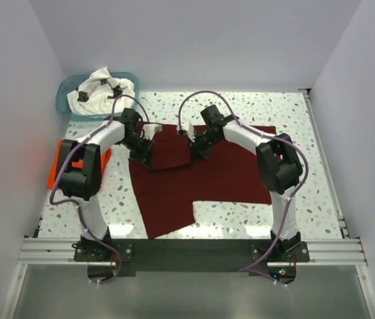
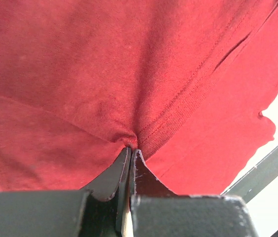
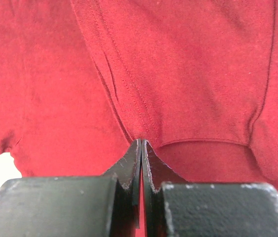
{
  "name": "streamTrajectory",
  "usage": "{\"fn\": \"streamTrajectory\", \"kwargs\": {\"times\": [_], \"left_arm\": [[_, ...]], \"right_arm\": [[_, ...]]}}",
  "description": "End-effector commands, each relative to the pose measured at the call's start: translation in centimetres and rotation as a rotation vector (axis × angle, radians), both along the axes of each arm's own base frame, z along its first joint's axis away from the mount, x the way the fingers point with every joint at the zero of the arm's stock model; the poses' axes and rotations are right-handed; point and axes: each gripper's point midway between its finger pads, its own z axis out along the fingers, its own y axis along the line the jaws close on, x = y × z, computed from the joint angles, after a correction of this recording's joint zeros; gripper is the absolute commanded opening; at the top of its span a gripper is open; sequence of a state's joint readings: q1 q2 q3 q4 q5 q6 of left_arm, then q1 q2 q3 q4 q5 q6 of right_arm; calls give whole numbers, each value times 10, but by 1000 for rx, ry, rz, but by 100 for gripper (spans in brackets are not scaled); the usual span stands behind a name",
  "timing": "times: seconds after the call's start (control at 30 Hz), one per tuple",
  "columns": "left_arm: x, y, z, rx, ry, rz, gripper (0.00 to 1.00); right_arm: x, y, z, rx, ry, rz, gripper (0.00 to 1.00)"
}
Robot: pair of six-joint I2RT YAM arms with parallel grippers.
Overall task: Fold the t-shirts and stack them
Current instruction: Fold the tshirt
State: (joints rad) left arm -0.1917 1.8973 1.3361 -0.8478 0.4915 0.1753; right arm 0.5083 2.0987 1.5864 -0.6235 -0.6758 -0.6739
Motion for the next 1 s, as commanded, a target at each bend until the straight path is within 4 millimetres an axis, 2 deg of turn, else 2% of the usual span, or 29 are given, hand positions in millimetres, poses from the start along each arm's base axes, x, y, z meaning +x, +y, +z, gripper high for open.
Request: {"fn": "streamTrajectory", "kwargs": {"times": [0.0,0.23,0.27,0.3,0.33,0.37,0.4,0.43,0.5,0.53,0.57,0.6,0.63,0.67,0.7,0.73,0.77,0.8,0.83,0.9,0.97], "left_arm": [[-7,-1,9,-4,-13,0,0],[-14,-4,5,-5,12,-15,0],[-15,-4,4,-5,14,-22,7],[-14,-6,6,-12,8,-28,15],[-16,-7,9,-24,13,-48,20],[-15,-9,15,-42,7,-59,23],[-7,-15,30,-89,-25,-71,27],[4,-13,46,-116,-83,-63,29],[44,-8,81,-150,-249,-22,39],[58,-7,96,-152,-313,0,43],[71,-5,104,-136,-374,10,48],[92,-3,116,-112,-460,18,48],[101,-2,116,-104,-484,17,48],[114,-2,123,-96,-523,21,48],[124,2,122,-65,-539,41,47],[134,3,109,-53,-512,61,47],[146,2,116,-52,-534,66,45],[152,4,110,-31,-529,75,44],[159,4,96,-19,-505,87,43],[172,5,91,1,-535,97,43],[180,4,80,18,-535,105,43]], "right_arm": [[-5,0,28,45,-49,46,0],[-17,-5,18,30,-26,73,0],[-19,-4,19,31,-22,84,0],[-24,-6,18,23,-3,93,14],[-22,-5,21,27,-6,93,23],[-20,-7,25,26,-6,82,28],[-20,-9,30,29,17,56,34],[-5,-19,43,48,6,2,35],[17,-32,65,84,16,-113,38],[34,-54,73,86,9,-188,38],[44,-67,77,82,5,-234,37],[54,-80,83,71,-3,-285,37],[68,-107,86,63,-8,-358,37],[76,-121,86,45,-14,-408,36],[85,-139,84,10,-27,-470,36],[95,-165,83,-19,-40,-536,35],[101,-179,78,-50,-50,-576,34],[109,-199,75,-103,-73,-636,34],[114,-219,72,-127,-79,-679,34],[121,-246,65,-175,-86,-743,33],[126,-262,59,-227,-106,-780,33]]}}
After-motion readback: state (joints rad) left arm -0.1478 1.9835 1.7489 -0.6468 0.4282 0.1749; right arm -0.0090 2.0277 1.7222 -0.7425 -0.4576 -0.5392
